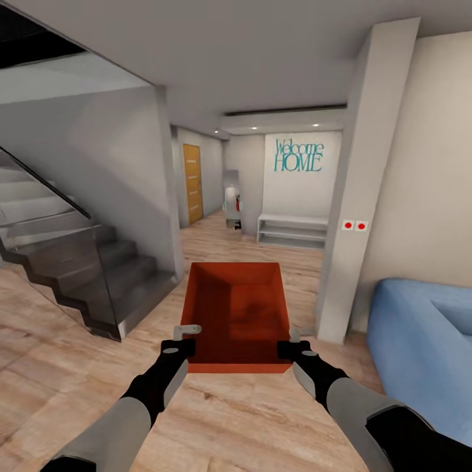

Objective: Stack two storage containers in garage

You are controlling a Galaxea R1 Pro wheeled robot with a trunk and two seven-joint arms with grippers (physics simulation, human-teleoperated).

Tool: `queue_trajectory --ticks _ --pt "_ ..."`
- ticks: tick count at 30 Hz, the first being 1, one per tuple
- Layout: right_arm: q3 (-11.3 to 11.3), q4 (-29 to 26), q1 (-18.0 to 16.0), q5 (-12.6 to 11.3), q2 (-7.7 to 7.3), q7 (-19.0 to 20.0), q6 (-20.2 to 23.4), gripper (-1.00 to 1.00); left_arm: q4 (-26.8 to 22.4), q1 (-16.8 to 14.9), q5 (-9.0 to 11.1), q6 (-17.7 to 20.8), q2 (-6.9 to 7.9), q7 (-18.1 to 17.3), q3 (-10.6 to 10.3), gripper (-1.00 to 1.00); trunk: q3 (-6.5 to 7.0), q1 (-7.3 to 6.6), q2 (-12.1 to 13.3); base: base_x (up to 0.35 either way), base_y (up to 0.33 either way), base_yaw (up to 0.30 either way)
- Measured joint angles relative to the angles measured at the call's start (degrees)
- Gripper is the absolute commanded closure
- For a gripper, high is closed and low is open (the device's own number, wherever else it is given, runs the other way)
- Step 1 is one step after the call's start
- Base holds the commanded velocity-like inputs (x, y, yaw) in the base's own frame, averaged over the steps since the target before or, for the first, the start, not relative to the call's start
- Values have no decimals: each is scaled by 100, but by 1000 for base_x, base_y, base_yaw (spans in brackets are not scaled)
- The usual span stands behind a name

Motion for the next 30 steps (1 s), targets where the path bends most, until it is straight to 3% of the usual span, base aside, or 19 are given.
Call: queue_trajectory --ticks 11,30 --pt "5 -11 1 -8 -3 0 19 100 1 -5 0 16 -2 0 4 100 0 0 0 322 0 -151" --pt "-5 -3 0 3 1 0 -7 100 0 -2 2 -8 3 -2 -4 100 0 0 0 322 0 -7"
